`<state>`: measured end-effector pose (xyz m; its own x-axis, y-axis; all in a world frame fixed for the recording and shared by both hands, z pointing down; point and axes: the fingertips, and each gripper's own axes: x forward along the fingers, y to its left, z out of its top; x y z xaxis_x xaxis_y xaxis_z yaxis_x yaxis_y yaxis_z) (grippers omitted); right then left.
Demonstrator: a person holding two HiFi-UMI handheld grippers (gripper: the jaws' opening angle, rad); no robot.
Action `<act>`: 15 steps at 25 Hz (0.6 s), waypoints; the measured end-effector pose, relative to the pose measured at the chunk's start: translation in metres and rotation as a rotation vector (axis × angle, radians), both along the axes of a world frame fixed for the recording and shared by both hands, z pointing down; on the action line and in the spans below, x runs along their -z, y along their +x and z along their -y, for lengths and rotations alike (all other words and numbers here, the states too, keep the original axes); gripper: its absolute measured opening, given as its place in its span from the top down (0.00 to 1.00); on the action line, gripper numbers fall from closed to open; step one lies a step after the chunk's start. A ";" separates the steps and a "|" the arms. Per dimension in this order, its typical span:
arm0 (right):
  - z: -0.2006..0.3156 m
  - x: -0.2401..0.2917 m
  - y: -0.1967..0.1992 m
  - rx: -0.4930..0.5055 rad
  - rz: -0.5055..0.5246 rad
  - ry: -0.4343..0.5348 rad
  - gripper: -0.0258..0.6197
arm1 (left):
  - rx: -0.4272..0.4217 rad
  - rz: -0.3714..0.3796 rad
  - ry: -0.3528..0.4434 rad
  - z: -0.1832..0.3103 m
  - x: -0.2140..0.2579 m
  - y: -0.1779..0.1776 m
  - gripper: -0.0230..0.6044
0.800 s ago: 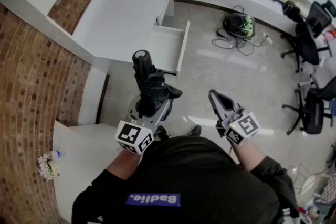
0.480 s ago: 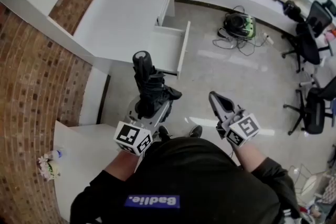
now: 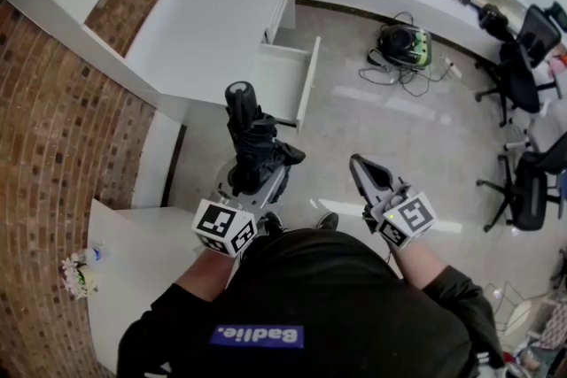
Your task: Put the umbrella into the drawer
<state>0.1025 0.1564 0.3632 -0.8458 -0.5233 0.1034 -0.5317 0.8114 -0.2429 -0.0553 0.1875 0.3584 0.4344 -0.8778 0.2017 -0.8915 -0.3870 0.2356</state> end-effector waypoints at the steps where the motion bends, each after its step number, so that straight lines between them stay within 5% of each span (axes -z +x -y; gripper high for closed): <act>1: 0.000 0.002 0.001 0.006 0.003 0.009 0.91 | 0.007 0.004 -0.003 0.001 -0.001 0.001 0.58; 15: 0.029 -0.008 0.059 0.046 0.026 0.008 0.91 | 0.160 0.046 -0.001 0.021 0.000 0.025 0.58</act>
